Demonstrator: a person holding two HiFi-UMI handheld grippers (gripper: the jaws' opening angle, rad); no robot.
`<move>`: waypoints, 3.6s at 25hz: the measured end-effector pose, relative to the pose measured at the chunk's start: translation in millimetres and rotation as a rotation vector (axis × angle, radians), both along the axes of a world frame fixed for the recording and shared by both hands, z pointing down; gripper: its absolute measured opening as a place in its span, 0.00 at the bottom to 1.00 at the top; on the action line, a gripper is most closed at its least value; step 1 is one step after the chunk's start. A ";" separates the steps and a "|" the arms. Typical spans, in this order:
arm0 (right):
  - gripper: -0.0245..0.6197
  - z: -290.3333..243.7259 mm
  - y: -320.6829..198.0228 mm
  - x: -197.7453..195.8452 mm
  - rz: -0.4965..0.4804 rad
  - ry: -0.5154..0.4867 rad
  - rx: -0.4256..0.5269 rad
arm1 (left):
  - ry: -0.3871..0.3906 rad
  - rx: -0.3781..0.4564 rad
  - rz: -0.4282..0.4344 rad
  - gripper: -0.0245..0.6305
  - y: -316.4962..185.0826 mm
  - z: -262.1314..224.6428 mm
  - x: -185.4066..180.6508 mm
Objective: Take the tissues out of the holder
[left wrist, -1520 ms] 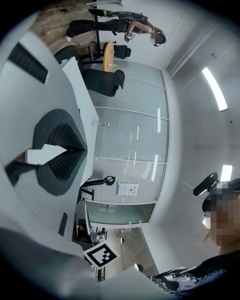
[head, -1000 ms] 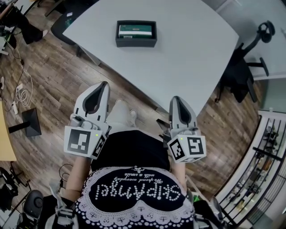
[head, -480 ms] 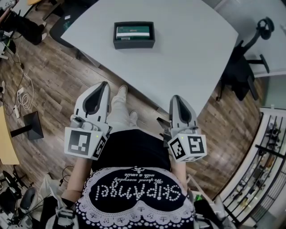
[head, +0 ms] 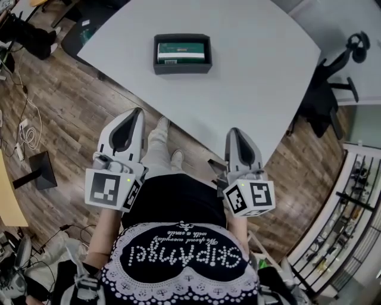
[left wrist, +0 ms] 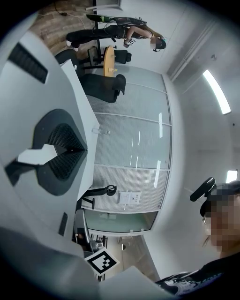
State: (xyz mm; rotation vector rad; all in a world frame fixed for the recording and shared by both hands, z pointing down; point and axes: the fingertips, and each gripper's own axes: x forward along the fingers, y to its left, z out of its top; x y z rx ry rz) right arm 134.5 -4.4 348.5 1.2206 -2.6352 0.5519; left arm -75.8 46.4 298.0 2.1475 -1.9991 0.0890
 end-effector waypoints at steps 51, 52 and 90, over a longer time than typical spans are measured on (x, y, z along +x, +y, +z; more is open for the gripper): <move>0.09 -0.6 -102.6 -77.3 0.366 0.056 -0.042 | 0.050 -0.045 0.262 0.08 -180.3 25.0 -116.1; 0.09 -0.9 -103.4 -76.7 0.361 0.055 -0.040 | 0.050 -0.043 0.255 0.08 -179.5 24.2 -116.3; 0.09 4.2 -112.0 -88.7 0.323 0.013 -0.056 | 0.056 -0.061 0.322 0.08 -181.6 25.5 -108.6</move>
